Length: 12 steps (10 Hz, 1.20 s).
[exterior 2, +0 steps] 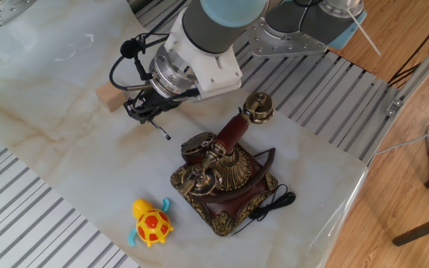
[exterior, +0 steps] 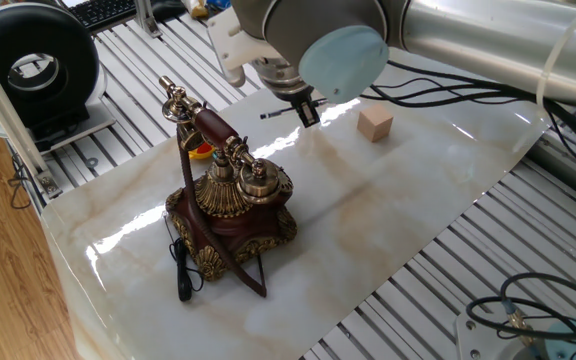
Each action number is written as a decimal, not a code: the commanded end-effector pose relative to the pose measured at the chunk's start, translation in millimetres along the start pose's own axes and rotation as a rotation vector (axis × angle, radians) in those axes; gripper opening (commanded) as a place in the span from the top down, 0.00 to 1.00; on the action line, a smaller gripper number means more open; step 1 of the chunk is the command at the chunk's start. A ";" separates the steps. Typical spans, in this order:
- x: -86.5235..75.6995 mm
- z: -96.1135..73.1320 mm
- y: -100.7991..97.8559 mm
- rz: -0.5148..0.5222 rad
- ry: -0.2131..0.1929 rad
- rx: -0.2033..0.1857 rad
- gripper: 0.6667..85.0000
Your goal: Dial a number on an old rotary phone
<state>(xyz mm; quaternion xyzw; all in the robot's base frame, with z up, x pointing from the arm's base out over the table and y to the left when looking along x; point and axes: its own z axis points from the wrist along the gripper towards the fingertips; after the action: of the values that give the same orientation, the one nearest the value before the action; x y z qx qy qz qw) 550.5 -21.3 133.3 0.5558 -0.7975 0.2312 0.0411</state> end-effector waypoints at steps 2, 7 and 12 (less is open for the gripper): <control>4.5 0.1 -4.5 0.018 0.012 0.014 0.99; -9.2 17.1 2.0 0.036 0.044 0.017 0.99; 5.8 14.6 10.6 0.001 0.008 0.025 0.99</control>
<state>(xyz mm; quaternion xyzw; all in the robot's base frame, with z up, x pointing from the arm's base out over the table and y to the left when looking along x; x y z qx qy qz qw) 546.8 -27.3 119.5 0.5524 -0.7942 0.2495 0.0420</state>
